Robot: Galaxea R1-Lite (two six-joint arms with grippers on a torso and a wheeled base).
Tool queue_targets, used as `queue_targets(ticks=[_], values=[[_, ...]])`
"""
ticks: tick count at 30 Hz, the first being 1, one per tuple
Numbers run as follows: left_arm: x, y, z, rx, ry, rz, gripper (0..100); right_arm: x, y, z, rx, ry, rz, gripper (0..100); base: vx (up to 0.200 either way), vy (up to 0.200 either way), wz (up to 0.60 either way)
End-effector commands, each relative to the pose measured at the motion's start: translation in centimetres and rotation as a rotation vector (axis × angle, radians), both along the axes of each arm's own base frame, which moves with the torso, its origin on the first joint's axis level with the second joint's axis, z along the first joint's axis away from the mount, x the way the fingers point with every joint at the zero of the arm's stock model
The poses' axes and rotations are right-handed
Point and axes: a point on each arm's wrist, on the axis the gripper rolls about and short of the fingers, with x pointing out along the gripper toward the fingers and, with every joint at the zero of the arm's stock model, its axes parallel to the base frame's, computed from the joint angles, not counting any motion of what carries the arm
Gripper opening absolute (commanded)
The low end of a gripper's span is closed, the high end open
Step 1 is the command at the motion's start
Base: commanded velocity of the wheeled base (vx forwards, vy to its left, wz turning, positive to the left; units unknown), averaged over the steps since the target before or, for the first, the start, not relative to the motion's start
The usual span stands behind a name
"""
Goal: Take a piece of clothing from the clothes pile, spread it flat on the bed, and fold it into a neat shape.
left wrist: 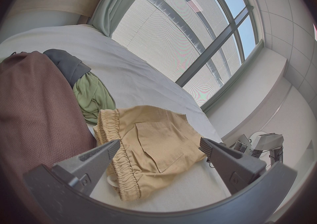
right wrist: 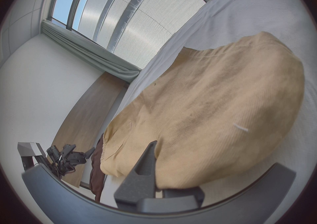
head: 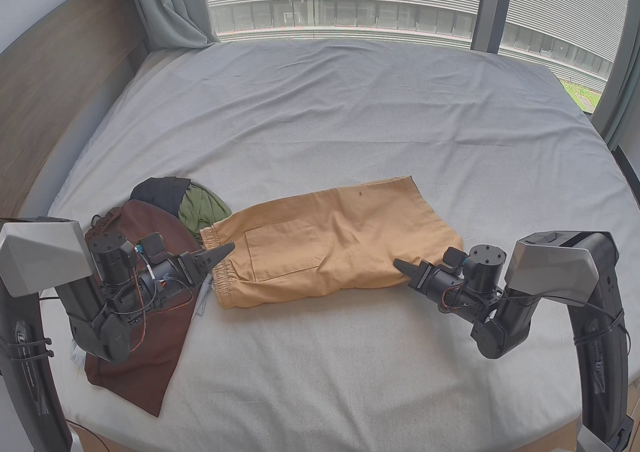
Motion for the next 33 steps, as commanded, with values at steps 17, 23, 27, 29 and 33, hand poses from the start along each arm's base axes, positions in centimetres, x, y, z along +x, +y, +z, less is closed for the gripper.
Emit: queue_targets(ticks=[17,23,27,29,33], values=[[0.3,-0.3,0.8,-0.026,-0.021,-0.047,100,-8.9,-3.6,1.8,-0.167,0.162,0.01,0,0.0,0.0,0.0],[0.4,-0.5,0.9,-0.051,-0.011,-0.054,100,-9.4,-3.6,1.3,-0.176,0.179,0.014,0,0.0,0.0,0.0],[0.4,-0.7,0.7,-0.039,-0.013,-0.058,100,-9.3,-3.6,1.1,-0.182,0.184,0.003,0,0.0,0.0,0.0],[0.4,-0.7,0.7,-0.039,-0.013,-0.058,100,-9.3,-3.6,0.1,-0.195,0.208,-0.009,0,0.0,0.0,0.0],[0.3,-0.7,0.6,-0.036,-0.011,-0.06,100,-9.5,-3.5,-0.4,-0.201,0.227,-0.005,100,0.0,0.0,0.0]])
